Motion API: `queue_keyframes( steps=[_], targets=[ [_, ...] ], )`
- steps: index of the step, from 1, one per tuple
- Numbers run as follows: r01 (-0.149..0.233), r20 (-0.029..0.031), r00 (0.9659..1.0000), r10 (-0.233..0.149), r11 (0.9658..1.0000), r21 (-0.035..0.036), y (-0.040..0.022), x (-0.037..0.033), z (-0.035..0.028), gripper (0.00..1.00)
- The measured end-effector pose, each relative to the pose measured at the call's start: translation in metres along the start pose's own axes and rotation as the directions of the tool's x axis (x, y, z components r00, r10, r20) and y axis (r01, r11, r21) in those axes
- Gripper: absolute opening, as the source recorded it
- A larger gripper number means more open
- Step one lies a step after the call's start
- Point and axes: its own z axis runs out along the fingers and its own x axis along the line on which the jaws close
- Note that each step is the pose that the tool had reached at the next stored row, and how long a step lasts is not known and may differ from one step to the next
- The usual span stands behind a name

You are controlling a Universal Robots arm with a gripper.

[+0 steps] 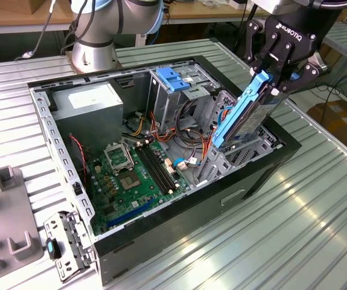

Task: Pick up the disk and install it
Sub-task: 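Insert the disk into the insertion slot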

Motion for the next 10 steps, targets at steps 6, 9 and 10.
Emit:
queue_keyframes(
  steps=[6,9,10],
  targets=[
    [0.002,0.0015,1.0000,-0.002,0.9979,0.0647,0.0081,0.0001,-0.0026,0.37],
    [0.002,0.0019,1.0000,-0.002,0.9966,0.0825,0.0156,0.0003,-0.0033,0.37],
    [0.002,0.0022,1.0000,-0.002,0.9964,0.0848,0.0176,0.0003,-0.0032,0.37]
  ],
)
